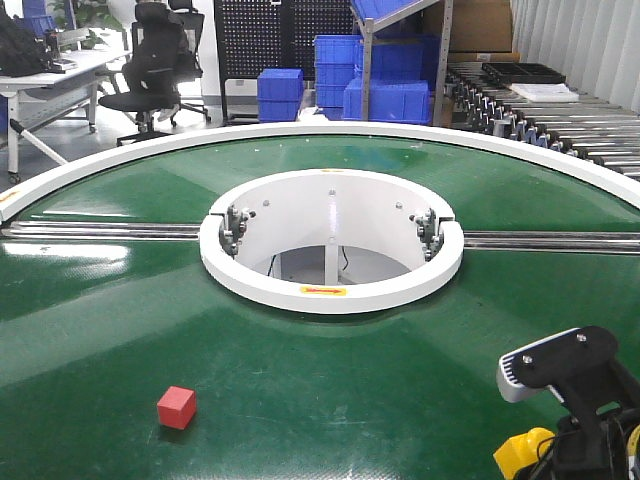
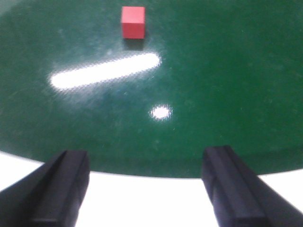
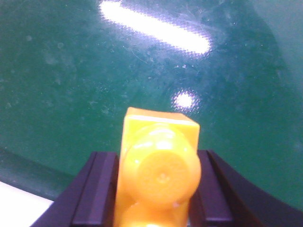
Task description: Pick red and yellow blocks into blue bin
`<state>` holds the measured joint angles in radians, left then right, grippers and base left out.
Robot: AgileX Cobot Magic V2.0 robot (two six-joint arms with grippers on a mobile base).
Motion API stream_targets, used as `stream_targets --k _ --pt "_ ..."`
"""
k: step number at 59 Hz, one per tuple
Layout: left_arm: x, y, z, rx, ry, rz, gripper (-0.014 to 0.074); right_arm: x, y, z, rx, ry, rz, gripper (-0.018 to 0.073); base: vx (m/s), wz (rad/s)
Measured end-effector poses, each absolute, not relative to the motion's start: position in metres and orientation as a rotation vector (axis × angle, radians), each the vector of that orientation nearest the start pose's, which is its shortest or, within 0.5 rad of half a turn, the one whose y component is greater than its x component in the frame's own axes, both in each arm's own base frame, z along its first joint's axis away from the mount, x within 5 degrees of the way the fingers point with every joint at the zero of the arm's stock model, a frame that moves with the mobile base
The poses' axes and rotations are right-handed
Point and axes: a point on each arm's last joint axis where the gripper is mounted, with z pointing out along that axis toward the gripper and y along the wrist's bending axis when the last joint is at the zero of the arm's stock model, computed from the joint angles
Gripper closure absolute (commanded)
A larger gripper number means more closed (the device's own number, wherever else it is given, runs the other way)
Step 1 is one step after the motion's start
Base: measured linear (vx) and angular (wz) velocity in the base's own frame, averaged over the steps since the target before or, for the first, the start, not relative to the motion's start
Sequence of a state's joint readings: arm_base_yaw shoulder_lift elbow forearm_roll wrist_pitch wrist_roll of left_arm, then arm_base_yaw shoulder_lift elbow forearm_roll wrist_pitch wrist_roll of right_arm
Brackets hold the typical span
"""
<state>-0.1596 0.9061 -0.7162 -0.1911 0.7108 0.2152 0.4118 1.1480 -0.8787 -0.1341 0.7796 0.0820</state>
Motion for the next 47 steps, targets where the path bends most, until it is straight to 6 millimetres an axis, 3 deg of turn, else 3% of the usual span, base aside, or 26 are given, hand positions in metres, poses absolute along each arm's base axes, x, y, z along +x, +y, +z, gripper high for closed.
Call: stream_targets --k 18,33,47 --pt "0.262 -0.067 0.296 0.467 2.447 -0.196 -0.0087 0.206 0.081 0.297 -0.497 2.479 0.04 0.0332 0.0 0.0" --pt "0.351 -0.089 0.261 0.499 2.562 -0.203 -0.0085 0.206 0.081 0.297 -0.497 2.481 0.039 0.0332 0.0 0.0" --pt "0.413 -0.099 0.224 0.49 2.702 -0.164 -0.0085 0.206 0.081 0.297 -0.498 2.481 0.037 0.0332 0.0 0.0"
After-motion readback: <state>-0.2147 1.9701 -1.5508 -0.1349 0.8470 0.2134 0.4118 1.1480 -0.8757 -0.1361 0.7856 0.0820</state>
